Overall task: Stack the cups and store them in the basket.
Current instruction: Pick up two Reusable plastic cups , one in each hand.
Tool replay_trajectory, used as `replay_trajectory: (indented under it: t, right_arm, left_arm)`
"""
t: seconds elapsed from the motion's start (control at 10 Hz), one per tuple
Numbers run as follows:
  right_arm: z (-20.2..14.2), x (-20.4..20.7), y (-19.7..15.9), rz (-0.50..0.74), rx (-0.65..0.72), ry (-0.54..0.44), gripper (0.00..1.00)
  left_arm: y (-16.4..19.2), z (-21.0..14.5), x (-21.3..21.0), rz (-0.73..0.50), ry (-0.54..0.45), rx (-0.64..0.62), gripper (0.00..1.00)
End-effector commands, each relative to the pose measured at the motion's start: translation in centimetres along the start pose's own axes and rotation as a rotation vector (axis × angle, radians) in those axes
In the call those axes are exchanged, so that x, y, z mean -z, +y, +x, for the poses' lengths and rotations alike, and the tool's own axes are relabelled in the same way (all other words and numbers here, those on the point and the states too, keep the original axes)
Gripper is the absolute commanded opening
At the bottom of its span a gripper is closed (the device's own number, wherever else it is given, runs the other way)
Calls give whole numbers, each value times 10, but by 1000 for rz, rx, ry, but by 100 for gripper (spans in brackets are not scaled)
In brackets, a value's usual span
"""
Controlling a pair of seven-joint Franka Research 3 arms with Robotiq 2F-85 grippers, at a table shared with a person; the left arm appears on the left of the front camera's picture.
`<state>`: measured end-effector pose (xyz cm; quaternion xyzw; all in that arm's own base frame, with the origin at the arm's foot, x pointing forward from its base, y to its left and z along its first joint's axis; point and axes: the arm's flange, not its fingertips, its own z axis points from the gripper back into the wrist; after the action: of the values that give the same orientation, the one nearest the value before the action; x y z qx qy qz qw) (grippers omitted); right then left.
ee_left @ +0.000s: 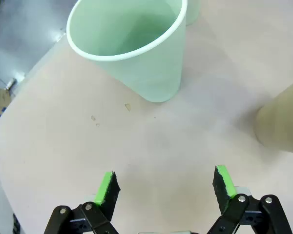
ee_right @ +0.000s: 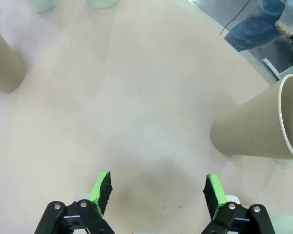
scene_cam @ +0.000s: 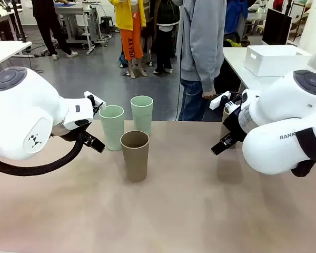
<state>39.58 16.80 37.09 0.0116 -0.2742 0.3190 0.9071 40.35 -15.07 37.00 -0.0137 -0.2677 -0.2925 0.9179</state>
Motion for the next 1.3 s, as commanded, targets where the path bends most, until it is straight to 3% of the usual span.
replay_trajectory:
  t: [0.0, 0.9, 1.0, 1.2]
  right_arm:
    - [0, 0, 0, 0, 0, 0, 100]
    - [0, 0, 0, 0, -1, 0, 100]
    - [12, -19, -8, -19, 12, -12, 100]
    - [34, -63, -25, 0, 6, -26, 100]
  left_arm:
    - [0, 0, 0, 0, 0, 0, 100]
    - [0, 0, 0, 0, 0, 0, 100]
    - [0, 0, 0, 0, 0, 0, 100]
    - [26, 19, -42, -47, -37, 5, 100]
